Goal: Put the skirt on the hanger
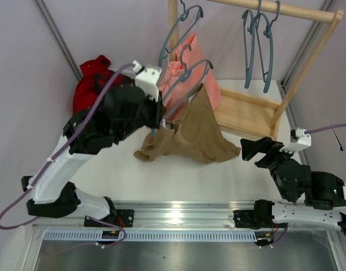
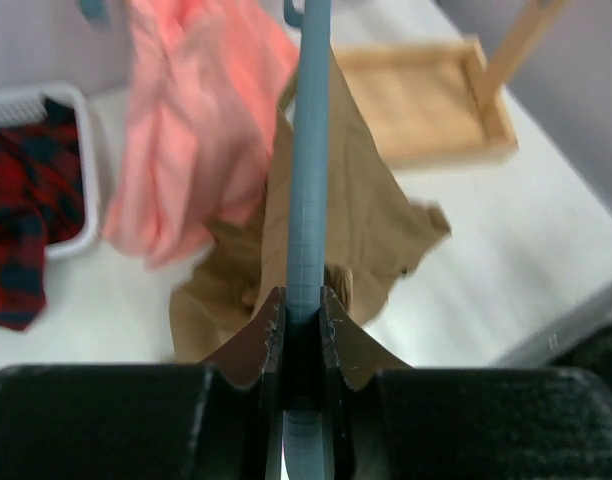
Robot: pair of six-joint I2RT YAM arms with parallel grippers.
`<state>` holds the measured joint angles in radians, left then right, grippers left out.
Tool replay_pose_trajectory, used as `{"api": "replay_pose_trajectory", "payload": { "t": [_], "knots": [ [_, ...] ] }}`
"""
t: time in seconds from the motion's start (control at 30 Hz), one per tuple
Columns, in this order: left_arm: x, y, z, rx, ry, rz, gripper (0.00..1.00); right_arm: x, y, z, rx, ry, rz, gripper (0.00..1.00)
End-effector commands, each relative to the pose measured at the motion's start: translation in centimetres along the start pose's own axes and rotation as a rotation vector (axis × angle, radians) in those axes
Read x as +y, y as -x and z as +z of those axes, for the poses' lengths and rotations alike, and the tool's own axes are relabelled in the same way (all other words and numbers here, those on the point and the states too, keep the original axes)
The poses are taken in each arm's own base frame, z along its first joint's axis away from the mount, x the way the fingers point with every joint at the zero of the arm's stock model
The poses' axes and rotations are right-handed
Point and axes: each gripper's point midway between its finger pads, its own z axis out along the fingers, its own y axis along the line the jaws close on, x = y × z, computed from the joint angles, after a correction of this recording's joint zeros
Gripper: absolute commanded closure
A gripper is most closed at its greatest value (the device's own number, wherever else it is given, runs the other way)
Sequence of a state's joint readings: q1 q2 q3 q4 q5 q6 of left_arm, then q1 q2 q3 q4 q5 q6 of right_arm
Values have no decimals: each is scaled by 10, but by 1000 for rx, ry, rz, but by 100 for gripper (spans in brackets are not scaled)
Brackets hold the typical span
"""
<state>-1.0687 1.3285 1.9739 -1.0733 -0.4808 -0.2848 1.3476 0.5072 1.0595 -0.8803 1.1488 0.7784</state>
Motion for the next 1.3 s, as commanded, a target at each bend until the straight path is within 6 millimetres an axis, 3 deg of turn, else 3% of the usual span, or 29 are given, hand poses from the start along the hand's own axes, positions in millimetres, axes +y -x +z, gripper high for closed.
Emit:
{"api": "replay_pose_trajectory", "payload": {
  "t": [0.0,0.03,0.07,0.1,0.13,0.27,0.3,0.37,0.4,0.43,0.6,0.63,0.83,0.97,1.03,1.07,1.1,1.13,1.2,1.27],
  "knots": [
    [13,61,9,-107,20,-28,100,2,12,5,-50,-44,-106,1],
    [8,57,16,-70,-9,-20,100,7,7,7,-37,-34,-149,1],
    [10,90,-1,-161,-31,-59,100,8,1,9,-26,-29,-223,1],
    [5,87,19,-133,-26,-43,100,14,0,11,-27,-16,-234,1],
    [4,91,23,-137,-30,-39,100,20,-7,13,-7,10,-269,1],
    [-11,122,26,-256,-105,-40,100,37,-34,33,52,54,-396,1],
    [-10,128,25,-277,-104,-33,100,31,-27,44,38,15,-400,1],
    [-7,139,30,-322,-82,-20,100,41,-39,57,102,82,-402,1],
    [-5,143,31,-338,-72,-17,100,36,-28,69,80,66,-395,1],
    [-5,147,33,-353,-69,-17,100,51,-35,70,126,172,-385,1],
    [-3,173,45,-448,-77,-16,100,62,-27,90,150,228,-372,1],
    [0,183,45,-487,-78,-30,100,63,-30,92,160,236,-383,1],
    [3,198,69,-548,-48,-36,100,54,-10,89,104,175,-380,0],
    [-1,191,78,-528,-64,-13,100,57,-5,91,84,179,-364,1],
    [0,189,67,-526,-74,-12,100,70,7,91,55,198,-293,1],
    [-3,169,83,-469,-81,-3,100,76,10,95,55,208,-267,1],
    [-3,165,81,-464,-86,-6,100,94,24,92,23,260,-205,1],
    [-1,143,86,-415,-85,-1,100,103,29,92,9,290,-181,1],
    [-1,142,77,-434,-100,-19,100,129,44,95,-43,376,-113,1],
    [1,127,73,-407,-107,-26,100,140,53,99,-77,399,-76,1]
  ]
}}
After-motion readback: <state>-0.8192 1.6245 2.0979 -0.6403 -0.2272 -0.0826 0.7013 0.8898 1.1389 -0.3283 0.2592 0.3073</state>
